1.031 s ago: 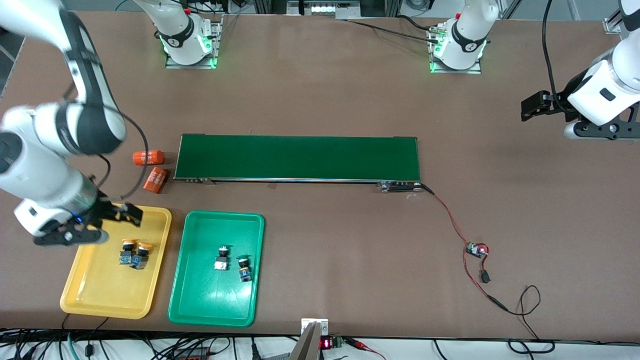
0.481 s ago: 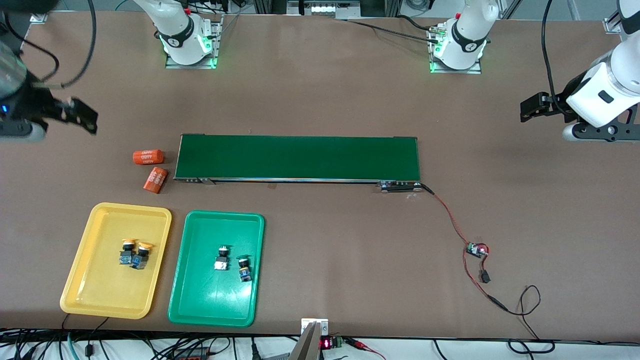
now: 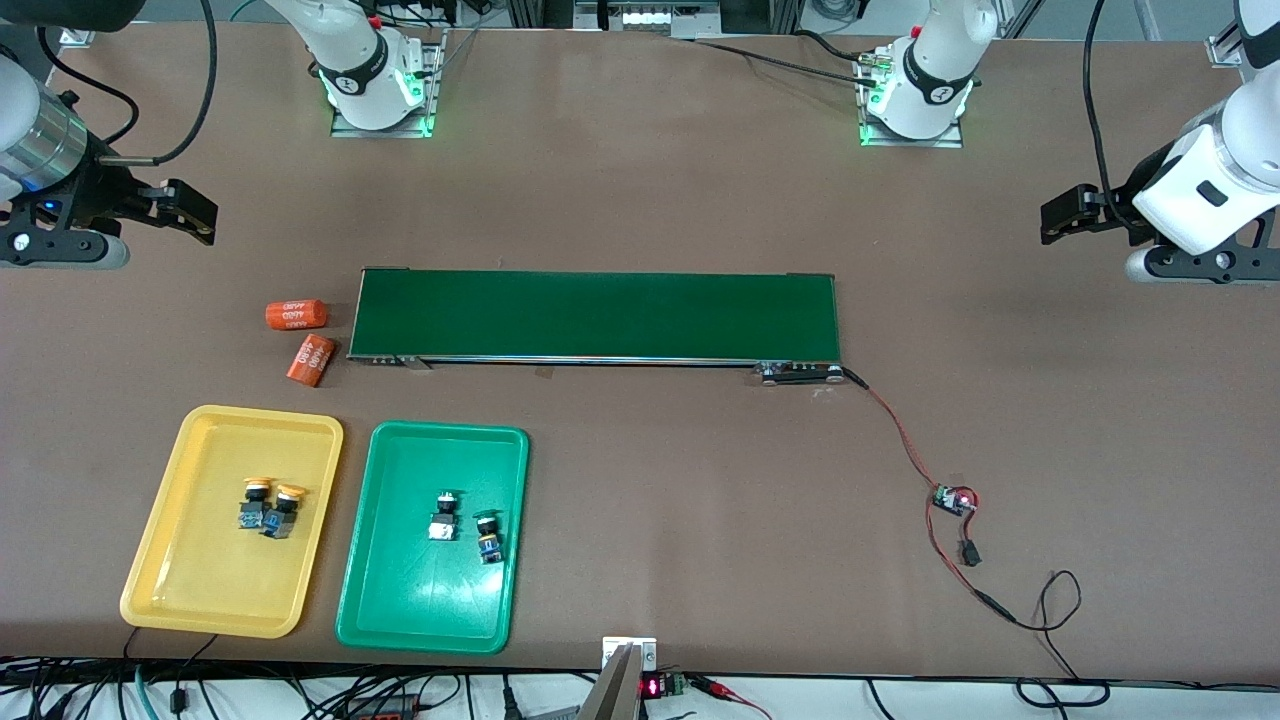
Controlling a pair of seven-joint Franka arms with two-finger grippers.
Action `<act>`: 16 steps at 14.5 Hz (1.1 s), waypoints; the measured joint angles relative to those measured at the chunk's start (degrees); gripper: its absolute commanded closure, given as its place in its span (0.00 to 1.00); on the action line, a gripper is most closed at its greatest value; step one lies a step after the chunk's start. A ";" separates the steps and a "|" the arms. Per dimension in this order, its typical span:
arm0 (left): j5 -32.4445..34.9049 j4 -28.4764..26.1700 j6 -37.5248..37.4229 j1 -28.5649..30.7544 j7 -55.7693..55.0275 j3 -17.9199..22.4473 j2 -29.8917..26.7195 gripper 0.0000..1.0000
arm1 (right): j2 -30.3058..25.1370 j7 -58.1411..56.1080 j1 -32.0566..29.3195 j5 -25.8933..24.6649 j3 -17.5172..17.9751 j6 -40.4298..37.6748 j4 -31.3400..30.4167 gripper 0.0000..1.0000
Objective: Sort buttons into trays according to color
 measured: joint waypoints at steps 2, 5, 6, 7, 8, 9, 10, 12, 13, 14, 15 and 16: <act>0.00 0.05 0.00 0.07 0.00 0.00 -0.01 0.00 | 0.13 0.00 0.00 0.65 -0.12 -0.02 0.01 0.00; 0.00 0.19 0.00 0.10 0.00 0.02 -0.15 0.00 | 0.12 0.85 -0.01 2.13 -0.53 -1.28 0.06 0.00; 0.00 0.21 0.00 0.10 0.00 0.02 -0.18 0.00 | 0.12 1.24 -0.01 2.21 -0.61 -1.42 0.06 0.00; 0.00 0.21 0.00 0.09 0.00 0.01 -0.20 0.00 | 0.13 1.42 -0.01 2.52 -0.63 -1.42 0.06 0.00; 0.00 0.21 0.00 0.07 0.00 -0.02 -0.22 0.00 | 0.15 1.52 0.00 3.47 -0.64 -1.32 0.06 0.00; 0.00 0.21 0.00 0.04 0.00 -0.05 -0.24 0.00 | 0.20 1.56 0.01 4.73 -0.64 -0.98 0.06 0.00; 0.00 0.21 0.00 0.04 0.00 -0.09 -0.25 0.00 | 0.29 1.59 0.01 5.73 -0.64 -0.32 0.06 0.00; 0.00 0.22 0.00 0.02 -0.04 -0.21 -0.28 0.00 | 0.60 1.60 0.03 7.44 -0.64 1.15 0.06 0.00; 0.00 0.22 0.00 0.02 -0.04 -0.23 -0.32 0.00 | 0.78 1.60 0.10 8.51 -0.64 2.02 0.06 0.00; 0.00 0.22 0.00 0.02 -0.04 -0.23 -0.37 0.00 | 0.95 1.60 0.22 9.23 -0.64 2.62 0.06 0.00; 0.00 0.22 0.00 0.01 -0.04 -0.24 -0.39 0.00 | 1.11 1.61 0.37 9.56 -0.64 2.89 0.06 0.00; 0.00 0.22 0.00 0.00 -0.05 -0.24 -0.41 0.00 | 1.22 1.61 0.49 9.65 -0.64 3.02 0.06 0.00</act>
